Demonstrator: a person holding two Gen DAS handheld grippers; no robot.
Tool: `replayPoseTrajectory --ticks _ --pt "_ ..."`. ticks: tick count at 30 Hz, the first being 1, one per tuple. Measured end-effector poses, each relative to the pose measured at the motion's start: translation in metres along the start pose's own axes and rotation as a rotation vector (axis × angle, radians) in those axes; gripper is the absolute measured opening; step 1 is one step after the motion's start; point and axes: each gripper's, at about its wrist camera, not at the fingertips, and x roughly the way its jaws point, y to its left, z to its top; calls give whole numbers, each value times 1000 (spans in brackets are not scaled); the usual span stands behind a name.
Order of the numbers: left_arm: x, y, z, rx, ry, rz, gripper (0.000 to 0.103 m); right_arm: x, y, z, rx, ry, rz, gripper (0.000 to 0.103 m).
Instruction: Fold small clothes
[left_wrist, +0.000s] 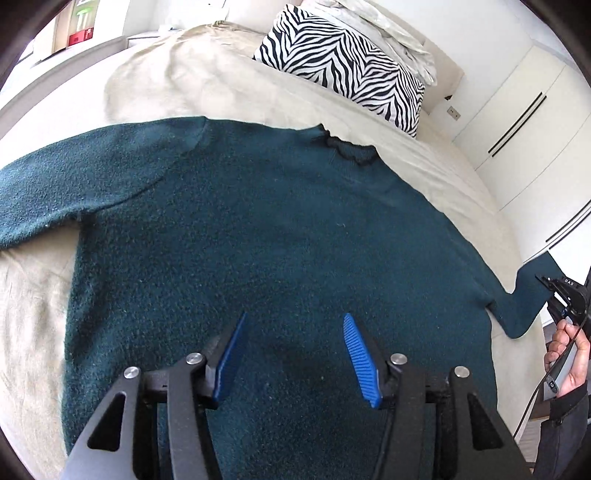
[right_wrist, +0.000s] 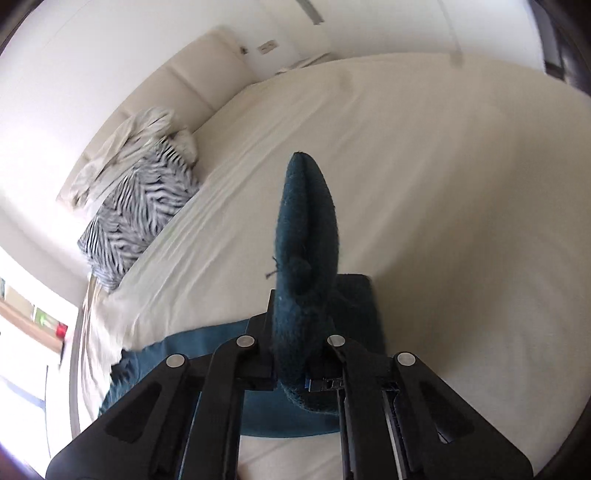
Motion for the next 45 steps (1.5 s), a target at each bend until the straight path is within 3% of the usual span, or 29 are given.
replayPoseTrajectory --ticks 3,7,9,12,14,16,18,21,23,27,30,32,33,34,36,41,45 --pt "-5 16 8 -52 -25 -18 64 27 102 -20 -204 50 84 7" --pt "-9 35 13 -106 -44 -61 71 69 218 -83 -358 158 200 7" --pt "-8 43 15 -134 -39 -98 73 99 254 -120 -401 235 224 7" --pt "-2 45 19 -147 -22 -128 77 132 290 -202 -440 373 235 10" --pt "3 43 22 -151 -12 -157 82 145 289 -237 -414 428 255 21" --pt "11 35 26 -153 0 -188 87 133 275 -259 -370 432 345 50" --pt "23 23 30 -144 15 -202 89 119 265 -262 -342 400 381 56" --pt "41 1 39 -144 54 -240 89 90 242 -264 -318 382 388 57" --pt "58 -16 47 -128 92 -251 89 78 220 -260 -221 396 433 57" --pt "84 -44 58 -52 132 -153 86 56 153 -253 -7 399 466 57" --pt "91 -55 64 -17 139 -88 57 61 123 -249 162 393 521 57" --pt "92 -55 66 6 141 -41 31 59 103 -245 263 357 553 57" --pt "90 -53 68 8 137 -40 25 61 95 -243 308 341 561 57" --pt "86 -47 70 2 128 -53 12 62 87 -240 345 329 566 57" --pt "78 -34 77 -36 100 -108 8 65 73 -234 408 319 575 57" --pt "47 -9 98 -83 -49 -129 8 78 65 -217 488 314 576 57" --pt "44 10 106 -109 -71 -143 8 89 64 -208 544 296 554 57"
